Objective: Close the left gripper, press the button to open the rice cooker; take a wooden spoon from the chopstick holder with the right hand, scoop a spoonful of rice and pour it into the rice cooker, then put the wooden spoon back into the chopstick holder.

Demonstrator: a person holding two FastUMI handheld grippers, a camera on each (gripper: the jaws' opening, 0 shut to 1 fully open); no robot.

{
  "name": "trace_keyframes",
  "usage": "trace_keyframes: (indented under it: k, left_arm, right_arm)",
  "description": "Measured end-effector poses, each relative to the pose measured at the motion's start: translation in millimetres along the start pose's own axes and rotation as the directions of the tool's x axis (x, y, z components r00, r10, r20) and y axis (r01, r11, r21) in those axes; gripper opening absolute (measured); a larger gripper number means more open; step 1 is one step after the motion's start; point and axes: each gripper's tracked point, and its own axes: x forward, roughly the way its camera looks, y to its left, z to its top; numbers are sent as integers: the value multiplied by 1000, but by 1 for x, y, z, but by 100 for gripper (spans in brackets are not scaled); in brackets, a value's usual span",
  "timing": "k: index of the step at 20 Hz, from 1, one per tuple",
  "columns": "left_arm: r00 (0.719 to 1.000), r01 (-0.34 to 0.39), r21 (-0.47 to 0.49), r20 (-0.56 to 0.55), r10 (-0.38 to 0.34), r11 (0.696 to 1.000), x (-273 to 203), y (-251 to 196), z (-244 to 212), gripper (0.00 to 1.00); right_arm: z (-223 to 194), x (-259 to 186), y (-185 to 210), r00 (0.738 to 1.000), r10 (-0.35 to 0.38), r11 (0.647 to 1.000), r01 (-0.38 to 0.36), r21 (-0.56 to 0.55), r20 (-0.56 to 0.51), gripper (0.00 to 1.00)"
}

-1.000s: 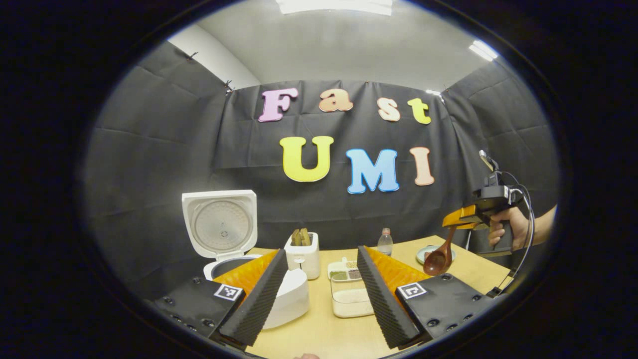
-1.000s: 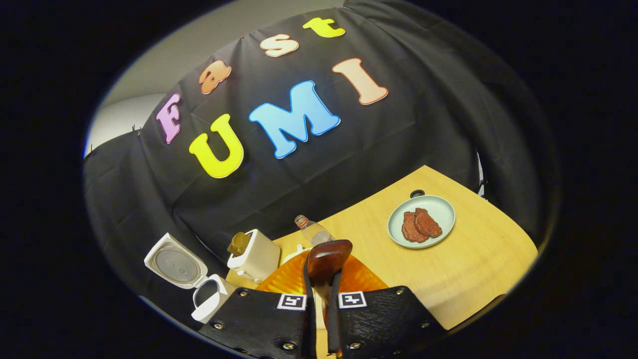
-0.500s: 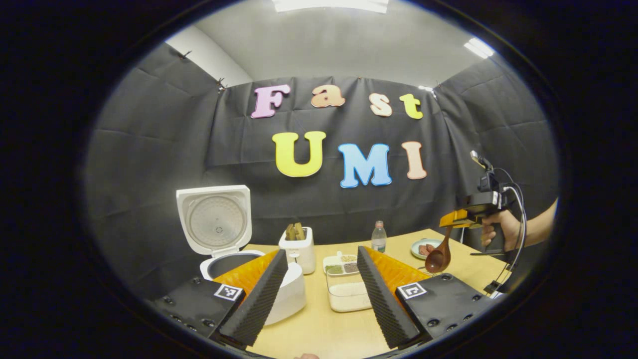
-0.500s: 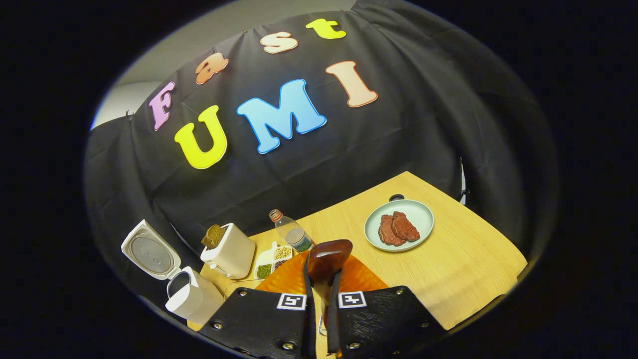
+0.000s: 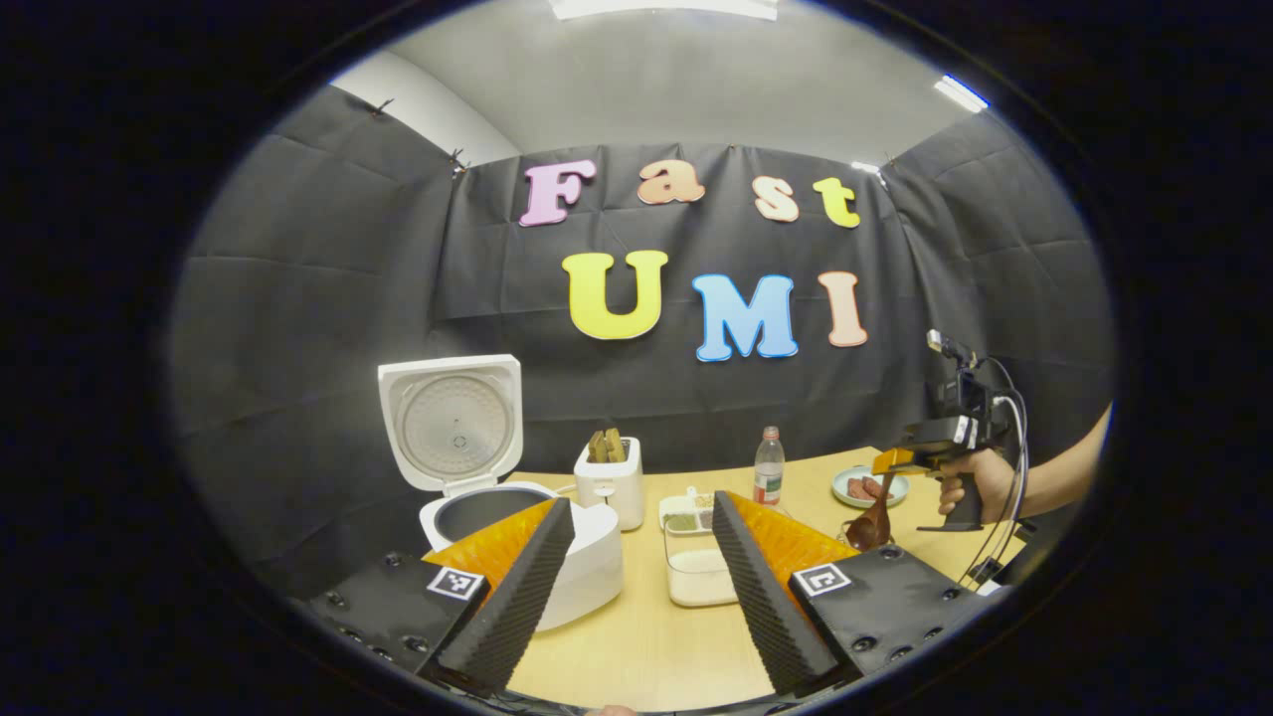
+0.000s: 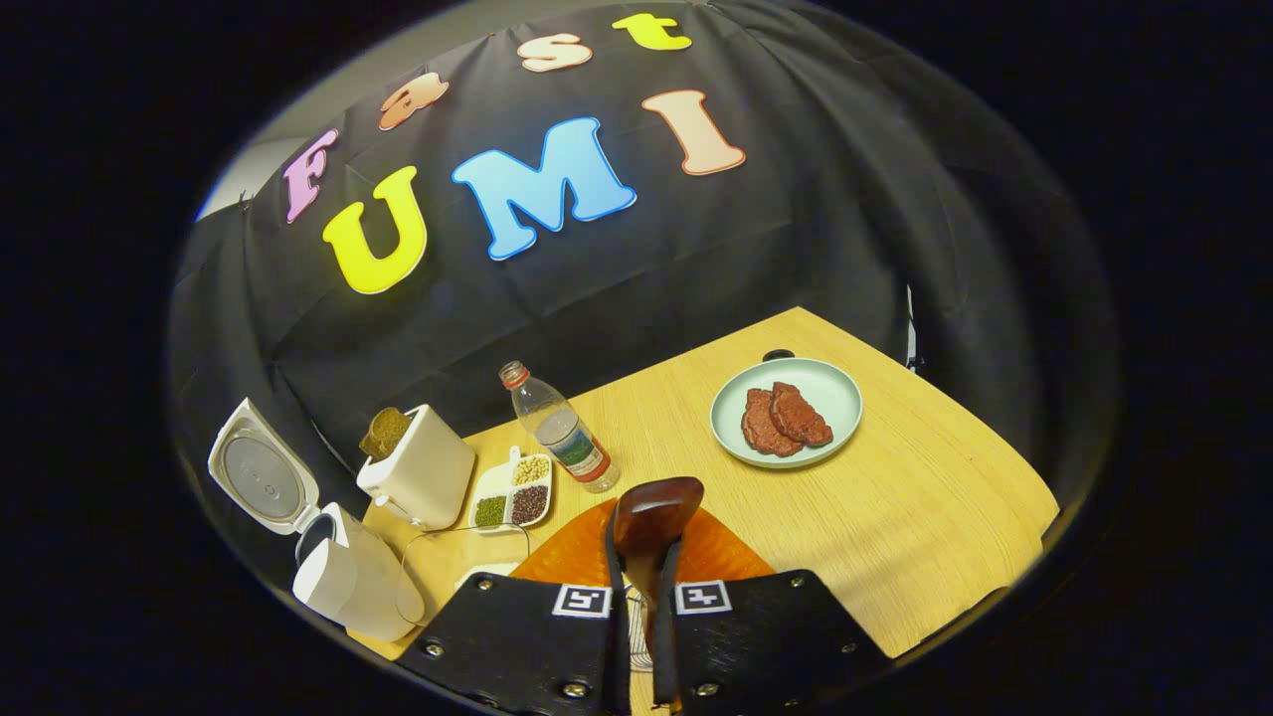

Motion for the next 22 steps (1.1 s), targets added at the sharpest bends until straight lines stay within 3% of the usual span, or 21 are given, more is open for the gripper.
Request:
trace_keyframes:
  k: [7,9,10,12,16,18,22]
  left_arm:
    - [1000,-11,6,-8,11,1000,6,-8,6,97]
    - [1000,-8,-4,-5,8,1000,11,-12,8,97]
    - [1000,-10,-17,-7,10,1000,15,-13,8,97]
    - [1000,-17,-47,-6,16,999,22,-15,11,97]
    - [999,-32,-79,-23,30,996,42,-10,15,97]
    - [998,-60,-65,-3,60,996,51,0,30,96]
    - [996,-87,-45,27,88,995,73,18,64,96]
  right_arm:
    - [-21,9,-15,999,-18,999,17,33,38,9]
    - [-16,2,-29,997,-46,998,49,-46,67,19]
    - [-15,0,-36,995,-64,993,72,-94,81,33]
    - [-4,-24,-59,983,-121,972,146,-186,137,97]
    - [55,-83,-16,969,33,950,45,-308,243,98]
    - [84,-117,21,944,131,939,-21,-342,302,98]
    - [112,-148,69,916,235,922,-104,-374,324,97]
